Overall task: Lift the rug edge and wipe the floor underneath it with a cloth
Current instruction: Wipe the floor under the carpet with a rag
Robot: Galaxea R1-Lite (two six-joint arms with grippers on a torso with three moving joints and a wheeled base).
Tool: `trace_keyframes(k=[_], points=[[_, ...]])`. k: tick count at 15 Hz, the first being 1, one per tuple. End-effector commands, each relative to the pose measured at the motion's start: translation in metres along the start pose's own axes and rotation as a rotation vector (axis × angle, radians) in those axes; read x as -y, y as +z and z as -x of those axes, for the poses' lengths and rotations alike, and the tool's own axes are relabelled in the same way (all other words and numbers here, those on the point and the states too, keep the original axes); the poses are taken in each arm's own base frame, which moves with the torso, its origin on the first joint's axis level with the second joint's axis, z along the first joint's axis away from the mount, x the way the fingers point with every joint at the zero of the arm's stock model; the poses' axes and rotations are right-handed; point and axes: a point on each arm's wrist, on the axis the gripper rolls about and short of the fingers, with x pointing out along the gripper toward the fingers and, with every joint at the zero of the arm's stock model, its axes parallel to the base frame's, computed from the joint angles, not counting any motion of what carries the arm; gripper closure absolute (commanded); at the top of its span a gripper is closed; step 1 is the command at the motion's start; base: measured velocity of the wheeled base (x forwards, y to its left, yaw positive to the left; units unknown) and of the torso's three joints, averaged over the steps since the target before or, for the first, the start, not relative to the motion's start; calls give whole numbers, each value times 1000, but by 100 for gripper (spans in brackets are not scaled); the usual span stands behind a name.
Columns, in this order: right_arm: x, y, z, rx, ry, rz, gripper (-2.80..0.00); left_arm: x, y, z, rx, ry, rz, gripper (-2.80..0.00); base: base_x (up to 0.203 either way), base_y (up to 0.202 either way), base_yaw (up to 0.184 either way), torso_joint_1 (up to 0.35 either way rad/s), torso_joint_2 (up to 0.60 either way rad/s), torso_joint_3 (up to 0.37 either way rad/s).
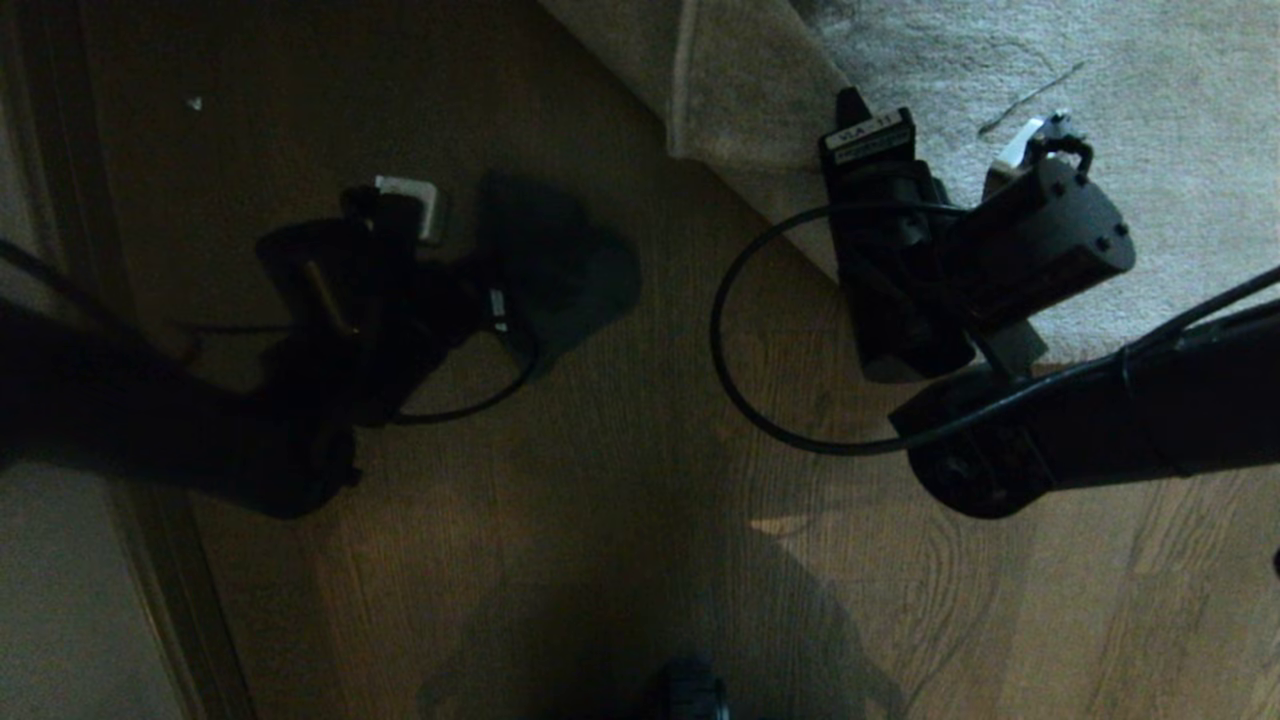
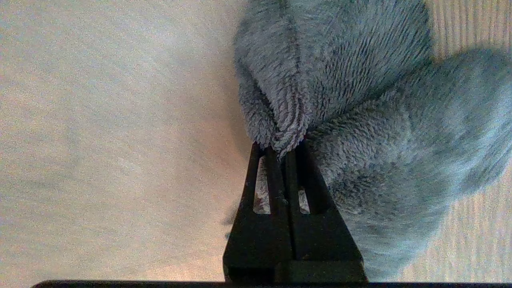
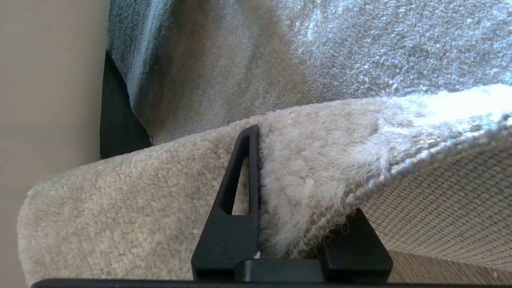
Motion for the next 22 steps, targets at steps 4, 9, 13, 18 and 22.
trace_keyframes(k=[4,9,13,18,22], points=[[-3,1,1,16,16,-20,0,-33,37,25,90,89,-6,0,0,0,0,0,0,0],[-1,-2,5,1,10,-16,0,-47,32,64,37,125,-13,0,0,0,0,0,0,0],[-8,-10,10,-22,18,-24,0,-64,35,73,42,183,-9,0,0,0,0,0,0,0],[-23,-21,20,-82,74,-25,0,-73,39,84,51,215,-10,0,0,0,0,0,0,0],[-47,-17,27,-118,148,-64,0,-77,38,89,45,232,-13,0,0,0,0,0,0,0]])
